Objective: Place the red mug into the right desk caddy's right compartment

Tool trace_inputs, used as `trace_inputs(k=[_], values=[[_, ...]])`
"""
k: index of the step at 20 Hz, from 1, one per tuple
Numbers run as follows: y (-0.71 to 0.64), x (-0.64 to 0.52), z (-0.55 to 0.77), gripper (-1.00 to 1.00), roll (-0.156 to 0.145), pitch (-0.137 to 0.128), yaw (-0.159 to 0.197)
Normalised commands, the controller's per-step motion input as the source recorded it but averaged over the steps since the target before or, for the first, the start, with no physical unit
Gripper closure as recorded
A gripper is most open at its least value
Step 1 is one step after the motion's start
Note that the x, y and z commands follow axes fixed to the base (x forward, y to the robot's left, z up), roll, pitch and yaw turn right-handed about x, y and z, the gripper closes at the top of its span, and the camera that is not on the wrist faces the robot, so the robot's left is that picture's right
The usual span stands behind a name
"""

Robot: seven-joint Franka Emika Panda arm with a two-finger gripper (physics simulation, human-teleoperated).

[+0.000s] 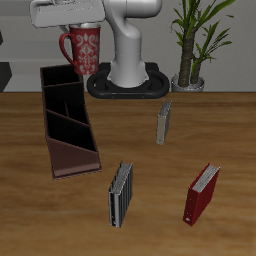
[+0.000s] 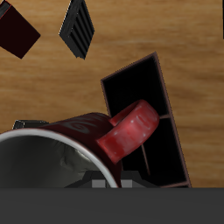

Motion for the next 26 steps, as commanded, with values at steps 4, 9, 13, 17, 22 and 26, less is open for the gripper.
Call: trace_inputs(k=[4,9,13,17,22,26], values=[[-0.19,-0.53,-0.01,1.0,-0.017,-0.016,0.059],[-0.2,-0.41,-0.04,1.0,-0.044,0.002,0.04],[-0.2,-0.48,-0.09,1.0,-0.038,0.007,0.051],[-0.26,-0.42,-0.06,1.0,-0.071,0.002,0.0],[-0.22,-0.33,-0.11,1.0,-0.053,0.017,0.005],[-0.15,-0.15,-0.01,1.0,-0.039,-0.005,0.014]])
